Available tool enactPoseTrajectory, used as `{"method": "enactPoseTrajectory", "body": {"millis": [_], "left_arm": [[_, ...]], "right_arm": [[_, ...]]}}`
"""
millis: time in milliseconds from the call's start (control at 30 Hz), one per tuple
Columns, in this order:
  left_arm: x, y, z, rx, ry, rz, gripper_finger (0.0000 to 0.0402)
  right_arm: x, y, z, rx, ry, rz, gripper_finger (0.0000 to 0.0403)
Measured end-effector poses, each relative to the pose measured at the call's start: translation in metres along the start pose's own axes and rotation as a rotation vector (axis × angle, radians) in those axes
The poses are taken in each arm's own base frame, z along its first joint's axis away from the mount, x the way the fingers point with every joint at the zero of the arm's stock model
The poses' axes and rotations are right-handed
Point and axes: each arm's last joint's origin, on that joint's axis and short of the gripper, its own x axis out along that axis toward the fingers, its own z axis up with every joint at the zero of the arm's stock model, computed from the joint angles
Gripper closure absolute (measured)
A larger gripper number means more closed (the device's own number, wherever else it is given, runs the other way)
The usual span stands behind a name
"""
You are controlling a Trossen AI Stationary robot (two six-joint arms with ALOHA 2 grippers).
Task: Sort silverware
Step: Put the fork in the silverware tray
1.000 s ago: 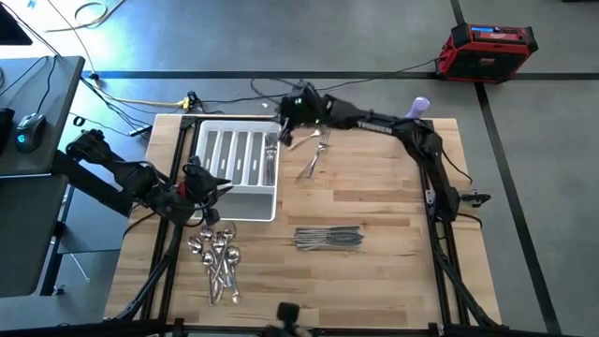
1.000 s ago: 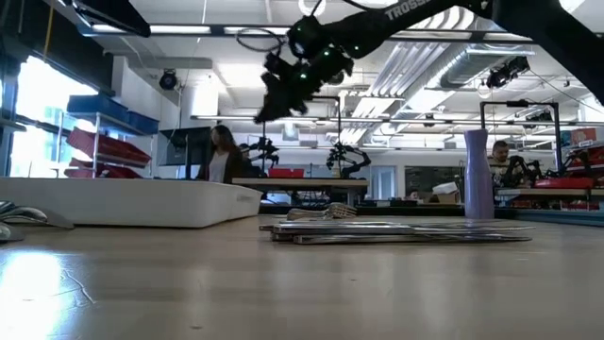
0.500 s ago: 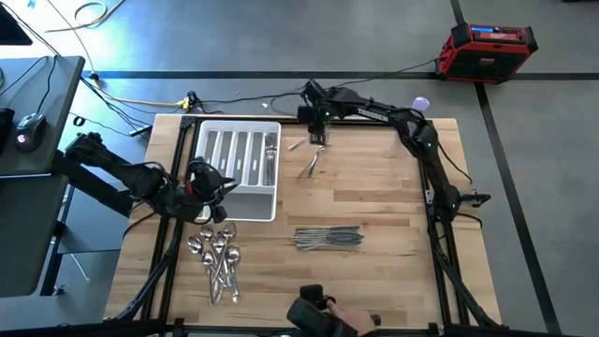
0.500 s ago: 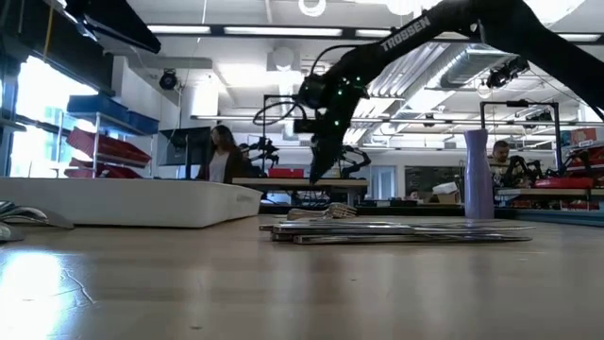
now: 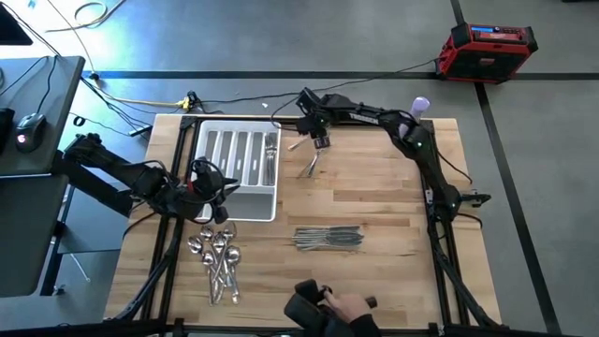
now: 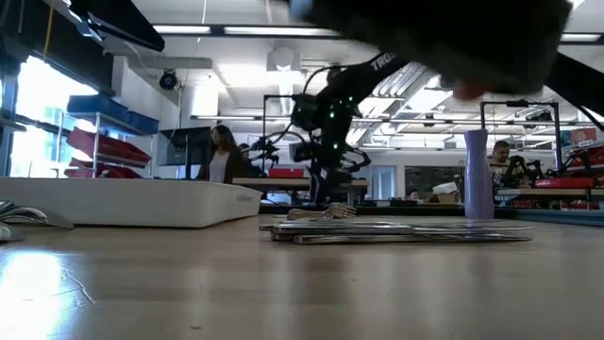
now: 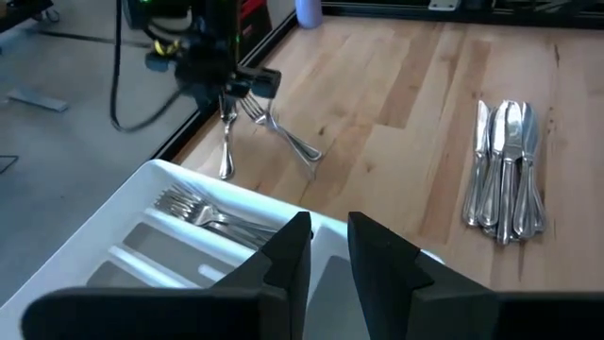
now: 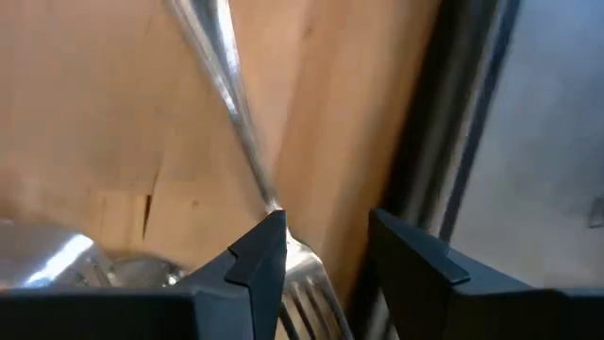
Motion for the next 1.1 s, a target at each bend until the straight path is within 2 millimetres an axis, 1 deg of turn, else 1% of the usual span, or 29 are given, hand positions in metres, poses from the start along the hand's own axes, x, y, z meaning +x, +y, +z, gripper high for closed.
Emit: {"method": "enactPoseTrajectory", "body": {"millis": [100, 267, 433, 467, 600, 667, 900, 1100], "left_arm": [[0.002, -0.001, 0.0, 0.006, 0.005, 0.004, 0.0344], [0.007, -0.004, -0.001, 0.009, 0.021, 0.021, 0.0344], [0.013, -0.005, -0.001, 0.015, 0.044, 0.04, 0.0344], [0.014, -0.005, -0.001, 0.015, 0.052, 0.036, 0.0344], [0.017, -0.006, -0.002, 0.023, 0.085, 0.008, 0.0344], [0.018, -0.006, -0.002, 0.028, 0.095, -0.002, 0.0344], [0.019, -0.006, -0.002, 0.028, 0.103, -0.005, 0.0344], [0.019, -0.006, -0.002, 0.025, 0.102, -0.006, 0.0344]], "right_arm": [[0.011, -0.004, -0.002, -0.008, 0.002, 0.036, 0.0267], [0.015, -0.016, -0.003, 0.013, -0.013, 0.112, 0.027], [0.019, -0.016, -0.005, -0.028, 0.023, 0.181, 0.029], [0.019, -0.017, -0.005, -0.029, 0.024, 0.183, 0.0295], [0.006, -0.024, -0.001, -0.003, -0.036, 0.177, 0.0313], [0.004, -0.028, 0.0, -0.001, -0.047, 0.16, 0.0318], [0.008, -0.027, -0.003, -0.027, -0.022, 0.163, 0.032], [0.024, -0.02, -0.005, -0.053, 0.001, 0.209, 0.032]]}}
